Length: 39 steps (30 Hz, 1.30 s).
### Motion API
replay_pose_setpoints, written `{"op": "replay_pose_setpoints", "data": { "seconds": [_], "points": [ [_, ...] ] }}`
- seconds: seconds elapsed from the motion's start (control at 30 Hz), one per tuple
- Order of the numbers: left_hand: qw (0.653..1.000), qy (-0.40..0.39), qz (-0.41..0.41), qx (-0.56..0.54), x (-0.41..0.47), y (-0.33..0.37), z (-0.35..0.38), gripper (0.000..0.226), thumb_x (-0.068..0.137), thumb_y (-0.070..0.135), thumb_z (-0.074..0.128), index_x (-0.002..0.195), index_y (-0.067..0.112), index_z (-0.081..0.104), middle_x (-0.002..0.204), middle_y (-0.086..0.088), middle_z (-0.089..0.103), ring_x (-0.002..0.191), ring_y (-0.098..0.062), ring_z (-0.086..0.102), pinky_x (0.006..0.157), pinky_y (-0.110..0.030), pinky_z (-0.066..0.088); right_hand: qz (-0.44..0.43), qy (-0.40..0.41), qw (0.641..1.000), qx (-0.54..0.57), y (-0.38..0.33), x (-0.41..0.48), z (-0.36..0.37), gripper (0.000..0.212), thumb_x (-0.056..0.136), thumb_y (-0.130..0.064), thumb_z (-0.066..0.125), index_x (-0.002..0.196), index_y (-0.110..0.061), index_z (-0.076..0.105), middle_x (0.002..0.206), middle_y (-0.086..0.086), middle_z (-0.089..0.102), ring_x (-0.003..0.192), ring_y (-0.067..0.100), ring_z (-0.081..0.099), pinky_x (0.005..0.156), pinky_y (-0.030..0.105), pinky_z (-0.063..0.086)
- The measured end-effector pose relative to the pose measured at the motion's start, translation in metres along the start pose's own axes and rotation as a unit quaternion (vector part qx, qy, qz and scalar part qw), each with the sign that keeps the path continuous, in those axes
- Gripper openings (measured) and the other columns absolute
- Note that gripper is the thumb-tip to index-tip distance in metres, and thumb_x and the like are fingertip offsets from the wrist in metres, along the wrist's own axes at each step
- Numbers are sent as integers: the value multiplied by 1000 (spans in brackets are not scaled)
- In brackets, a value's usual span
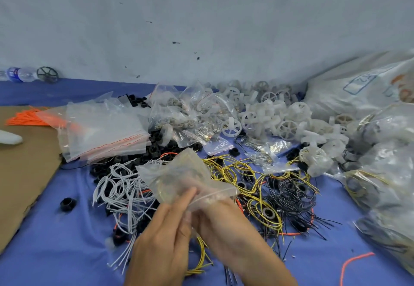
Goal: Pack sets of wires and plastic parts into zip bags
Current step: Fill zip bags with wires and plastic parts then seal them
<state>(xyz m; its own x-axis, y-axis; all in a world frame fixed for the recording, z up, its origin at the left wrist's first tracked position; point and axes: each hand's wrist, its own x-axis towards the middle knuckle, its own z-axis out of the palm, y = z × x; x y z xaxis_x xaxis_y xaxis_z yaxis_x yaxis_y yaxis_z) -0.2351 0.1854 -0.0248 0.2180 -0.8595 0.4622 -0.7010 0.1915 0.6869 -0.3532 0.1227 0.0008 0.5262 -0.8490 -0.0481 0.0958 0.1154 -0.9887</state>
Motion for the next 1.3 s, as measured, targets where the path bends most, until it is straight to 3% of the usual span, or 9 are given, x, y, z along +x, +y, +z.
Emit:
{"op": "replay_pose_setpoints", "data": {
  "seconds": [0.1, 0.27, 0.4, 0.57, 0.73, 0.97, 1.07, 1.17, 1.3],
  "points": [
    [1000, 9, 5, -4, 2, 0, 1, 39, 94, 41, 42, 129, 43, 60, 95, 18, 60, 81, -1, 57, 70, -7, 42, 32, -75, 996, 26, 8, -30, -36, 24, 91, -10, 56, 107, -3, 73, 106, 14, 72, 96, 19, 68, 84, 28, 54],
    [1000, 4, 5, -23, 6, 0, 4, 39, 94, 44, 42, 130, 46, 57, 107, 26, 58, 91, 16, 53, 75, 4, 36, 16, 109, 966, -232, -15, -29, -112, 19, 97, -19, 60, 99, -28, 76, 95, 5, 74, 84, 15, 66, 73, 28, 53],
    [999, 2, 5, -36, 4, 2, 7, 38, 93, 44, 44, 128, 48, 58, 102, 22, 60, 88, 10, 56, 73, 1, 38, 3, 192, 846, -498, -2, 23, -167, 22, 97, -28, 58, 117, -27, 68, 110, -8, 70, 102, 9, 62, 84, 28, 47],
    [1000, -1, 1, -24, 0, 3, 11, 36, 93, 44, 44, 126, 49, 58, 100, 24, 59, 81, 8, 56, 70, 0, 39, 98, 189, 737, -642, 19, 100, -218, 59, 94, -43, 58, 146, -23, 41, 142, 12, 49, 125, 32, 49, 101, 41, 44],
    [1000, -4, 4, -10, 0, 3, 10, 36, 94, 45, 44, 127, 50, 58, 98, 22, 59, 79, 7, 56, 67, -2, 40, 129, 208, 642, -727, 45, 124, -232, 34, 101, -41, 40, 124, -18, 51, 118, 15, 59, 107, 37, 54, 87, 45, 43],
    [1000, -10, 3, -18, 2, 3, 8, 38, 93, 46, 43, 128, 50, 57, 99, 23, 59, 81, 7, 57, 68, -2, 40, -41, 408, 875, -258, -13, 84, -223, 24, 105, -29, 36, 104, -10, 50, 83, 5, 56, 73, 22, 51, 68, 35, 41],
    [999, -12, 0, -31, 4, 7, 9, 40, 92, 49, 43, 130, 53, 53, 97, 23, 57, 78, 6, 56, 67, -2, 40, -13, 288, 957, -33, -42, 36, -189, 28, 105, -32, 40, 101, -12, 58, 80, 5, 54, 60, 16, 55, 61, 32, 51],
    [999, -23, 6, -24, 3, 11, 12, 42, 91, 50, 45, 132, 52, 51, 91, 22, 53, 69, 4, 53, 63, -4, 39, 115, 147, 973, -134, -37, -23, -147, 32, 102, -29, 46, 84, -10, 64, 70, 4, 58, 44, 3, 53, 55, 15, 44],
    [999, -45, 26, 0, -6, 15, 15, 44, 91, 46, 47, 134, 45, 52, 89, 23, 52, 67, 0, 53, 60, -15, 45, 198, 46, 978, -51, -9, -62, -79, 27, 81, -45, 70, 100, -28, 77, 102, -11, 75, 84, 3, 72, 68, 13, 54]
  ]
}}
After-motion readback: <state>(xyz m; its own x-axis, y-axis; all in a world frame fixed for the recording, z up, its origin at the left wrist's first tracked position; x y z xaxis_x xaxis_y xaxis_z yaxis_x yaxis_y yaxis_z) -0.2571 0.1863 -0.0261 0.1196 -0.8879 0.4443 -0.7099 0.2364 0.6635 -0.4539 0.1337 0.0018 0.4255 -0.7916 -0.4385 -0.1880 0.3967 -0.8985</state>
